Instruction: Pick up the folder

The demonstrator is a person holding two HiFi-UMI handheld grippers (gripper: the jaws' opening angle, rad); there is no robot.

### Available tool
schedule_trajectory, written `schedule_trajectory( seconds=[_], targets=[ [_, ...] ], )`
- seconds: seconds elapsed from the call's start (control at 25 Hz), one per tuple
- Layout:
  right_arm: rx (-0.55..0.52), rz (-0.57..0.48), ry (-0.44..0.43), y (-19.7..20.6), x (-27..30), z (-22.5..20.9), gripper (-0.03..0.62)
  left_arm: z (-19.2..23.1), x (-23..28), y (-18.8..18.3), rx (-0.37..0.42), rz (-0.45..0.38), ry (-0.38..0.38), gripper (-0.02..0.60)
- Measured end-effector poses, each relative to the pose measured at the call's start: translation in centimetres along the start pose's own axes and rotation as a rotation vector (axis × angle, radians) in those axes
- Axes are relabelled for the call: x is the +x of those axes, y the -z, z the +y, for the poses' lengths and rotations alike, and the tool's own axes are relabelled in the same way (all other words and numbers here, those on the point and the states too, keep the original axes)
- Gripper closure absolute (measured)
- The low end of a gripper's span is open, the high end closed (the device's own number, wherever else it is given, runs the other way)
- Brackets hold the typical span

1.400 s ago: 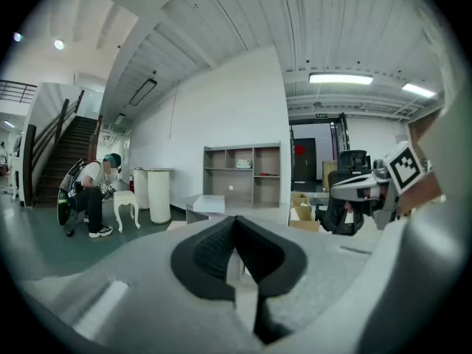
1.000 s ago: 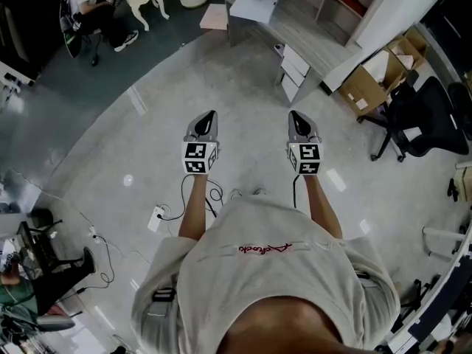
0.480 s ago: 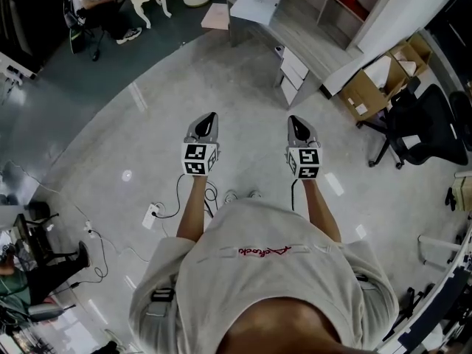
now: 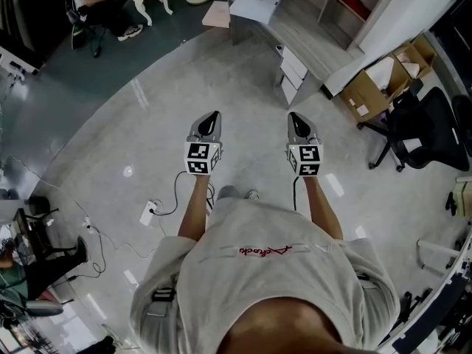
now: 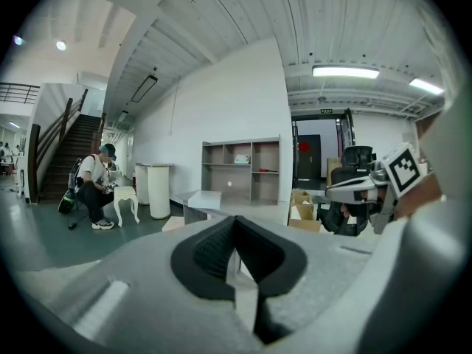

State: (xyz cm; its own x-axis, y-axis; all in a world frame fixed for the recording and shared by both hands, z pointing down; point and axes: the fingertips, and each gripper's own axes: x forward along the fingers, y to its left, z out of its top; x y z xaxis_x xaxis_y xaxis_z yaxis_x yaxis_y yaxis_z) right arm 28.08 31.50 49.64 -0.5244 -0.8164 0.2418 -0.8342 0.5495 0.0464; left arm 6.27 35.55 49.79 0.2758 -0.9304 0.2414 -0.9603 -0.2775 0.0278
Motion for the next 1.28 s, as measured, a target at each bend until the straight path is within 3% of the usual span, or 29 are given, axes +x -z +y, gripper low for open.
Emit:
schedule_trajectory(
  seconds=[0.64, 1.28],
  targets=[
    [-0.003, 0.026, -0.001, 0.9, 5.9, -0.8, 0.586, 3.5, 5.7, 0.7, -0.024, -0.007, 0.001, 0.583],
    [-0.022, 0.042, 0.021, -4.2, 22.7, -2.4, 0.586, 15.8, 18.8, -4.5, -0.035, -0.039, 0.036, 0.583]
  ],
)
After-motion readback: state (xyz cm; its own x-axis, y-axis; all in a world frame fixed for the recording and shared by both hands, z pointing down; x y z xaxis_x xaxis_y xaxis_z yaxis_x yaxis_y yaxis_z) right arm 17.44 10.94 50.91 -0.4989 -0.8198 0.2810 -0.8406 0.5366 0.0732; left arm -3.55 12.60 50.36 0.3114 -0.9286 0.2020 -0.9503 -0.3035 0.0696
